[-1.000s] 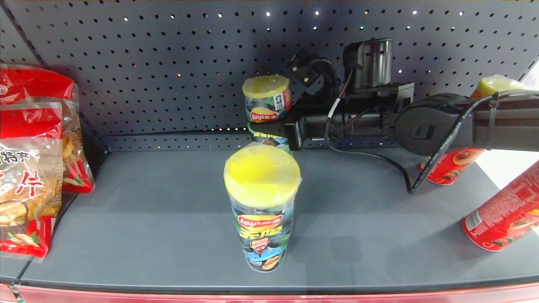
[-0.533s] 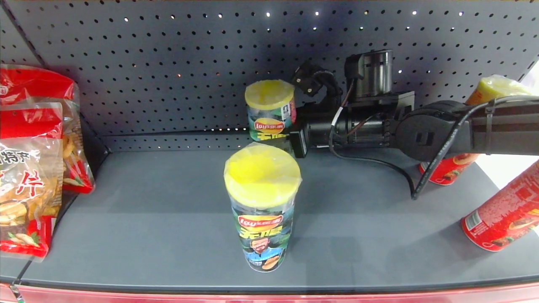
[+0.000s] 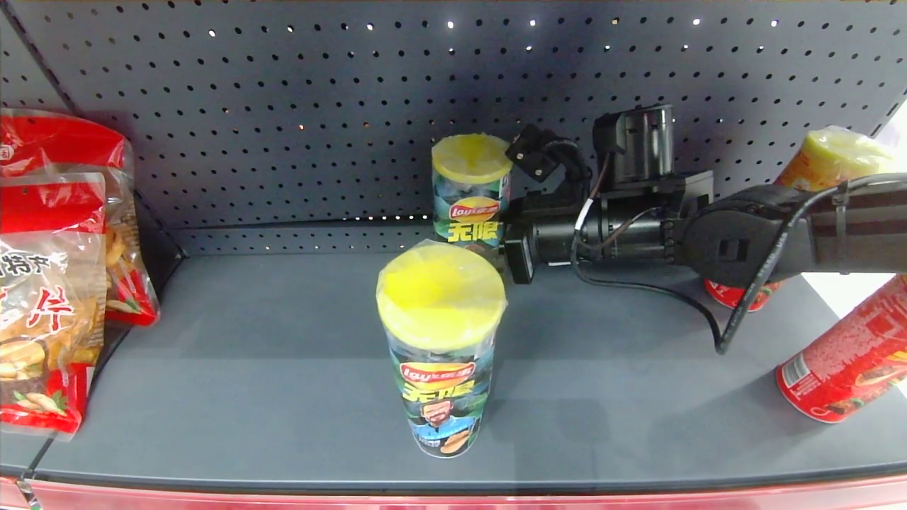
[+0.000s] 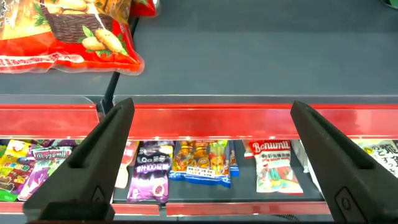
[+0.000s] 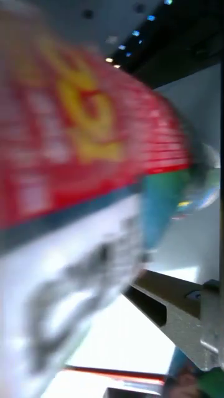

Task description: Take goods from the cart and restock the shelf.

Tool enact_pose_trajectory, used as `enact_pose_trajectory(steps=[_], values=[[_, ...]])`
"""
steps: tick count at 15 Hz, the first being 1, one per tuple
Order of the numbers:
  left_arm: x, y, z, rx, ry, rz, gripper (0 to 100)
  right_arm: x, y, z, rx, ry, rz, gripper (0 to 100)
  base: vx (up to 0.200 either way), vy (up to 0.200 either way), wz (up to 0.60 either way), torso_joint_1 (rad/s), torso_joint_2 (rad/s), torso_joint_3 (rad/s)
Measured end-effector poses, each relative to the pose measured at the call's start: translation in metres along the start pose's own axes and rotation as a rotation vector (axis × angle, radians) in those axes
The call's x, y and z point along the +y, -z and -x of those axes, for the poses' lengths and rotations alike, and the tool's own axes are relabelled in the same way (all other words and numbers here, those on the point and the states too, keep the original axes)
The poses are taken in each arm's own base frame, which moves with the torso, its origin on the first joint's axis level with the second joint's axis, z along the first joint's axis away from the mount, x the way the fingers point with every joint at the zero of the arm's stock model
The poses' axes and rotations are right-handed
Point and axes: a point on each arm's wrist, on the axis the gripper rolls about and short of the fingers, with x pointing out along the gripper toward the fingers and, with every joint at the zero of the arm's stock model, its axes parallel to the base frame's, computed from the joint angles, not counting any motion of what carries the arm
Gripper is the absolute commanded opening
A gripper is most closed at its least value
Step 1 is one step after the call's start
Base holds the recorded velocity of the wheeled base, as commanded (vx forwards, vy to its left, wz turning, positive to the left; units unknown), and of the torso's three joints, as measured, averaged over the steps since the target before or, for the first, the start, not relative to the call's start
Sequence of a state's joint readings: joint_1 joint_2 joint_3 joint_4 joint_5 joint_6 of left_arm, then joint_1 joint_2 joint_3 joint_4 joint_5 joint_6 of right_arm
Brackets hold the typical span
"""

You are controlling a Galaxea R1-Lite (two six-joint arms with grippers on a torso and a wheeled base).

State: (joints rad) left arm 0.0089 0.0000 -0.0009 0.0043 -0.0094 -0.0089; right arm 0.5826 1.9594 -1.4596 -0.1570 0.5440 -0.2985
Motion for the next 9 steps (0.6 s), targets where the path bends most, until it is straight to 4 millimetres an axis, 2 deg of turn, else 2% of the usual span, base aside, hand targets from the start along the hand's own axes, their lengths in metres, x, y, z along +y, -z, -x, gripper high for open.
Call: enact_pose_trajectory(steps=[5, 9], values=[[0.000, 0.000, 0.000, 0.000, 0.000, 0.000, 100, -0.008, 0.028, 0.019, 0.084, 0.037, -0.064, 100, 0.000, 0.000, 0.00, 0.000, 0.00, 0.000], [0.000, 0.000, 0.000, 0.000, 0.000, 0.000, 100, -0.021, 0.040, 0.037, 0.107, 0.088, -0.093, 100, 0.000, 0.000, 0.00, 0.000, 0.00, 0.000]])
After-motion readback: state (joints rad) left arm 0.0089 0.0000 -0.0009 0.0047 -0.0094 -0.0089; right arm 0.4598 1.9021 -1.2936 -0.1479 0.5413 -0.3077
